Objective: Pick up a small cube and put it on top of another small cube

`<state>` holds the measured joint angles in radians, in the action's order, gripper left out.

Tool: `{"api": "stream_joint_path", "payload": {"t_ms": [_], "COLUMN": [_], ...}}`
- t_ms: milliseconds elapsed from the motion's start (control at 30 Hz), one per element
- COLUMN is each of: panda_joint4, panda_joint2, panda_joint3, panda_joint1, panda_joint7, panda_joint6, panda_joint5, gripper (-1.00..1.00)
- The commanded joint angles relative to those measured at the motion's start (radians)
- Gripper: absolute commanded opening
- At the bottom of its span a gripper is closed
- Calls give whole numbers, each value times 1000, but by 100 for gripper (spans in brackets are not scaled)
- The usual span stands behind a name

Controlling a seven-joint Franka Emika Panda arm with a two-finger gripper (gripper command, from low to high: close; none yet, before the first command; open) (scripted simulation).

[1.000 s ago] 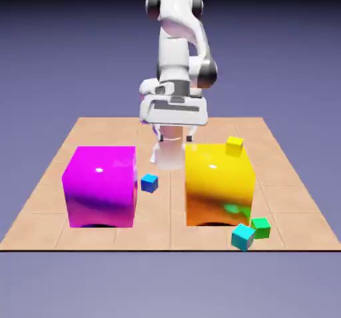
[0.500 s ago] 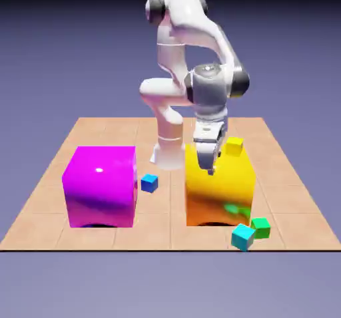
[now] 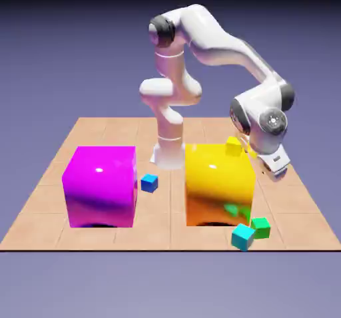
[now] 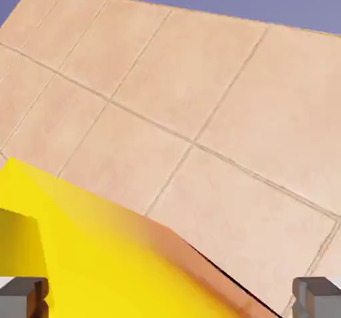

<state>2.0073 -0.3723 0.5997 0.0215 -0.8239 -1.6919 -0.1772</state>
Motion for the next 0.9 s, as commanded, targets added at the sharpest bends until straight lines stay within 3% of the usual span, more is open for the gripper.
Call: {"api": "stream_joint_path", "payload": {"t_ms": [0, 667, 867], "panda_joint4": [-5, -101, -123], "panda_joint2": [-11, -224, -298], "panda_joint3": [-17, -364, -469], "panda_joint1": [25, 527, 539], "panda_joint7": [44, 913, 1050], "panda_joint6": [-15, -323, -454], "panda_joint5": [33, 692, 820], "gripper": [0, 0, 0]}}
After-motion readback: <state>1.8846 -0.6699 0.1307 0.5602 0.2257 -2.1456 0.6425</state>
